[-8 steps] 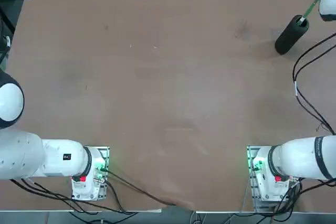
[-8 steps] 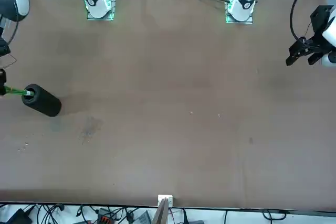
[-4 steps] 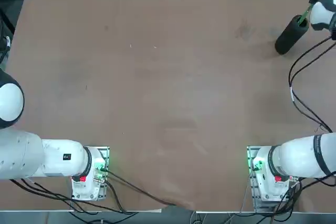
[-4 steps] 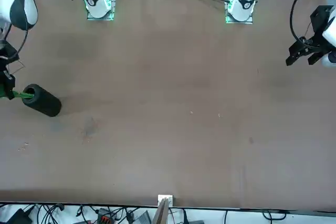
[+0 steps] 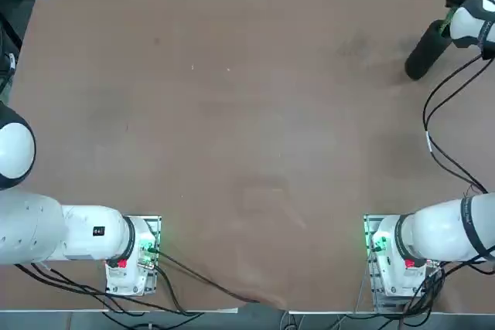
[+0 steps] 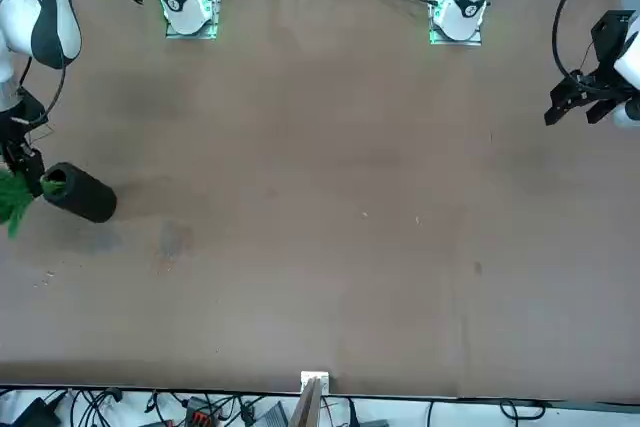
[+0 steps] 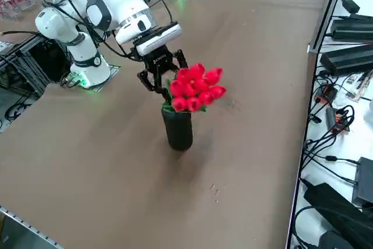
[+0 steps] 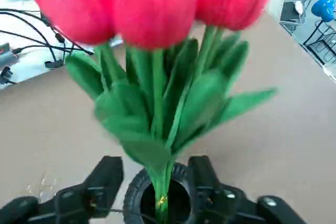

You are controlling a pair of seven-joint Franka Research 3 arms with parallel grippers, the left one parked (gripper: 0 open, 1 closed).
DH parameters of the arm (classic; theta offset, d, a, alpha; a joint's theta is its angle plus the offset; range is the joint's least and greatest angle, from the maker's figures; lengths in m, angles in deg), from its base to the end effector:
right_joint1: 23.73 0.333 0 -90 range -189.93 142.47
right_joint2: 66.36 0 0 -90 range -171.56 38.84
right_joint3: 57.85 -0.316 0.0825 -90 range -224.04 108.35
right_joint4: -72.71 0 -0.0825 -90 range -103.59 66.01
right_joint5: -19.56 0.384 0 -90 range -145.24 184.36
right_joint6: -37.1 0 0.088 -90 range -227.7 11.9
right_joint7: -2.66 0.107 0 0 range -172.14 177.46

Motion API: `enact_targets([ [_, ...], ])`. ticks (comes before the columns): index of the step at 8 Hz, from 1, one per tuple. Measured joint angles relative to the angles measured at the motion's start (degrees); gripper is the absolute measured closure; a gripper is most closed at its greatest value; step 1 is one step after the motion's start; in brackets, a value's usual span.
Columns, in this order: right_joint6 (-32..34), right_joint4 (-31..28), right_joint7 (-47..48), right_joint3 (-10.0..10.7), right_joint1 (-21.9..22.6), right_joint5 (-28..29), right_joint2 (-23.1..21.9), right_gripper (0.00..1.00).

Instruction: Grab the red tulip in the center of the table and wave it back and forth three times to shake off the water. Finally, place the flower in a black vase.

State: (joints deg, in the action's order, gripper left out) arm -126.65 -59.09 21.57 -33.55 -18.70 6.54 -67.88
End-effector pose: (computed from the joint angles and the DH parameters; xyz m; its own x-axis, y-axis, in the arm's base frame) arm 0.5249 -0.1715 0.4228 0.7379 -0.3820 0.5564 -0.4474 -0.8941 -0.0206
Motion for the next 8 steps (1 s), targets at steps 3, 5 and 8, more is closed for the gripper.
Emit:
enact_targets([
  [3, 16.65, 1.53, 0.31, -0.46, 1.62, 0.01, -7.48, 0.00],
  [5, 34.63, 4.80, 0.31, -0.54, 3.95, 0.01, -14.08, 0.00],
  [8, 61.52, 15.55, 0.29, -0.84, 14.44, 0.60, -16.40, 0.00],
])
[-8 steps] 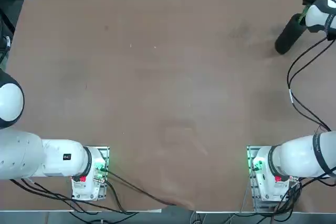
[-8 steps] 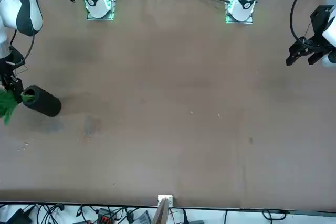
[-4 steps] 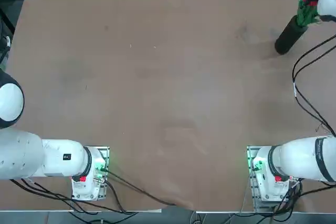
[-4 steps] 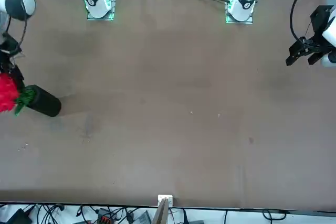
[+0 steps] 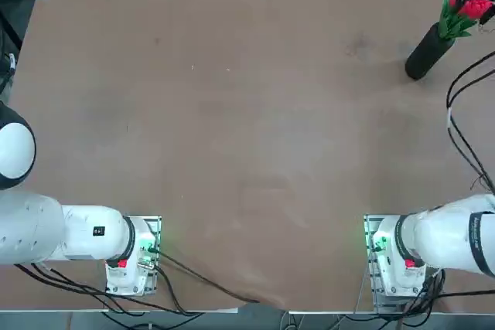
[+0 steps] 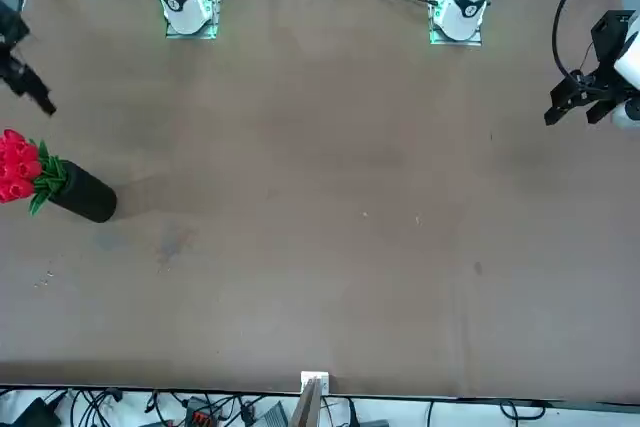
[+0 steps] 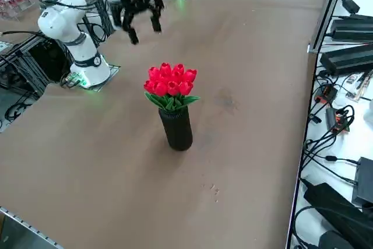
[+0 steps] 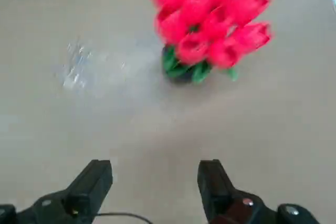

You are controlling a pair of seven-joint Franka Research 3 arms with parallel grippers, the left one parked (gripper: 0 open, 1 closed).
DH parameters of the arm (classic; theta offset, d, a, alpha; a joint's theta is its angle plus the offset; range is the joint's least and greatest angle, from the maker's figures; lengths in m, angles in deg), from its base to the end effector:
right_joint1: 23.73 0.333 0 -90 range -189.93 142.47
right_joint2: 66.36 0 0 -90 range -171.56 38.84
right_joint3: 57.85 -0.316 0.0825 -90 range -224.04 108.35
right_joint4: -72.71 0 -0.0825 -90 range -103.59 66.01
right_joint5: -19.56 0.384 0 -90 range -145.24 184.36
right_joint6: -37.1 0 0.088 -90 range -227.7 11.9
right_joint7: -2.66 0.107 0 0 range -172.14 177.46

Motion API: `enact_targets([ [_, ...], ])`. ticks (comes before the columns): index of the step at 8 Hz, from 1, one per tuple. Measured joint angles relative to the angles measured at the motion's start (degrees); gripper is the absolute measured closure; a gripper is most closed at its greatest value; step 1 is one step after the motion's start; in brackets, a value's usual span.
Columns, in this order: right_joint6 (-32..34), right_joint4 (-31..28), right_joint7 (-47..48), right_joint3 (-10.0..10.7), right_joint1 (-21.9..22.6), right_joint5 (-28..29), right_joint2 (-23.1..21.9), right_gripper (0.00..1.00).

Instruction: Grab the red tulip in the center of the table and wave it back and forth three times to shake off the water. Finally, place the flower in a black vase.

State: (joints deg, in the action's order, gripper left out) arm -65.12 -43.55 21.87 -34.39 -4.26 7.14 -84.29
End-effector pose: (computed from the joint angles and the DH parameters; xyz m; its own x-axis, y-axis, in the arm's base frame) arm 0.4714 -0.0725 0.5707 0.9383 -0.3383 0.0713 -0.3431 -0.9366 0.0712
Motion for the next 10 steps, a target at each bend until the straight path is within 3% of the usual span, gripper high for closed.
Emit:
enact_targets([
  [2, 9.94, 7.00, 0.11, -0.24, 7.90, 4.86, 4.50, 0.00],
  [3, 13.05, 10.97, -3.11, -0.21, 8.86, 9.96, 7.86, 0.00],
  [5, 19.39, 20.41, -14.74, 1.26, 8.26, 15.43, 14.94, 0.00],
  [7, 24.22, 29.83, -20.38, 1.77, 8.05, 16.41, 20.77, 0.00],
  [9, 23.64, 34.60, -21.52, 1.21, 8.25, 16.74, 23.85, 0.00],
  [10, 23.00, 35.23, -21.52, -0.32, 7.63, 16.61, 24.73, 0.00],
])
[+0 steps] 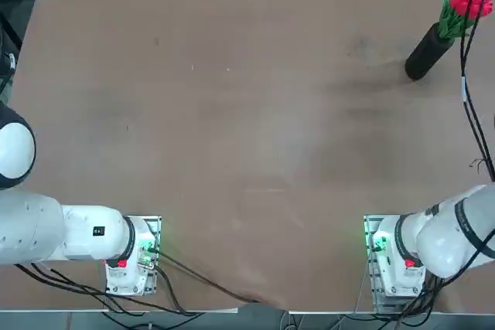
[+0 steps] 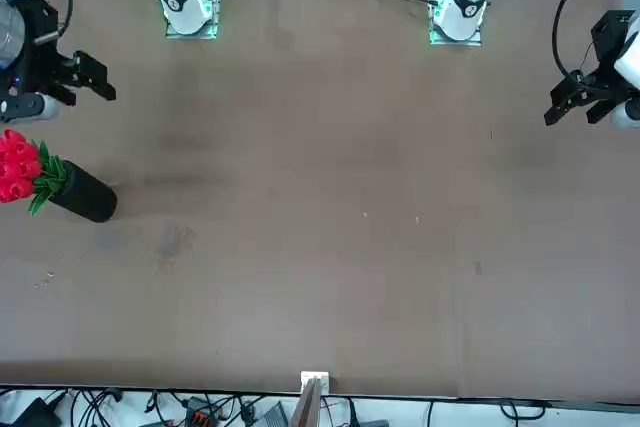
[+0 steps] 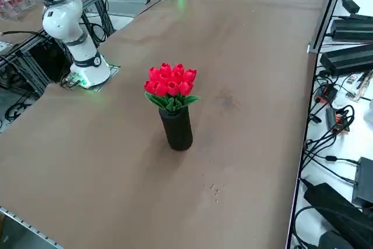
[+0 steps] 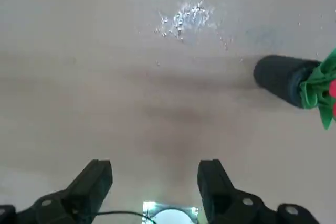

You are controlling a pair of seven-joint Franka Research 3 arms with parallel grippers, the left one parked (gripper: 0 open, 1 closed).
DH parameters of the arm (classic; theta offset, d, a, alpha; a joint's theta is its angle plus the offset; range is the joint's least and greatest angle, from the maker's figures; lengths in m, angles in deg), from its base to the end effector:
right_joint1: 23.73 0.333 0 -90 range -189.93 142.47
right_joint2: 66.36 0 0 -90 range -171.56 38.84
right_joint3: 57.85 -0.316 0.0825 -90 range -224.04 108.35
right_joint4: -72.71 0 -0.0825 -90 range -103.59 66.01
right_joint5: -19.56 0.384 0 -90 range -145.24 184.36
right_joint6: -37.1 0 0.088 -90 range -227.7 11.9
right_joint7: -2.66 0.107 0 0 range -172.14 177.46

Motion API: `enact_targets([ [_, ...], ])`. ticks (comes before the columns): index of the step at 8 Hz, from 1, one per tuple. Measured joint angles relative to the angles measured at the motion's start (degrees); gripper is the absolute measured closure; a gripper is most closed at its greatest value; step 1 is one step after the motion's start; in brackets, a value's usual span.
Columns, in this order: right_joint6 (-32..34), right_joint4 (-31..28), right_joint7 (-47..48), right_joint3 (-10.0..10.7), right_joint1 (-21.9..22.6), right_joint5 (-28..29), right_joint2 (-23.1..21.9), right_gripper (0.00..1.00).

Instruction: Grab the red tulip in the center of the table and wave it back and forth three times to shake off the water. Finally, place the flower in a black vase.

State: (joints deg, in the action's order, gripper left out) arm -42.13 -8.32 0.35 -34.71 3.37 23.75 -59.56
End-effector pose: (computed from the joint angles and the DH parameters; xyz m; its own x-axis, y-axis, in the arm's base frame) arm 0.5652 0.0629 0.6200 0.9832 0.1181 -0.1390 0.1147 -0.9929 -0.0321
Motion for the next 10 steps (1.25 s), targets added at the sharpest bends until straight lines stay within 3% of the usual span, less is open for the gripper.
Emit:
enact_targets([
  [1, -0.24, -0.02, 0.00, -4.44, -3.80, -0.63, 0.17, 0.00],
  [3, -1.47, -1.17, -0.06, -20.61, -18.33, -6.16, -1.06, 0.00],
  [4, -4.60, -4.16, 1.68, -26.09, -22.56, -7.53, -3.05, 0.00],
  [5, -7.82, -8.71, 4.30, -28.21, -23.86, -7.25, -6.21, 0.00],
  [7, -9.29, -16.22, 5.71, -28.57, -24.08, -6.49, -12.28, 0.00],
  [10, -8.80, -17.34, 5.71, -28.11, -24.83, -5.98, -12.77, 0.00],
])
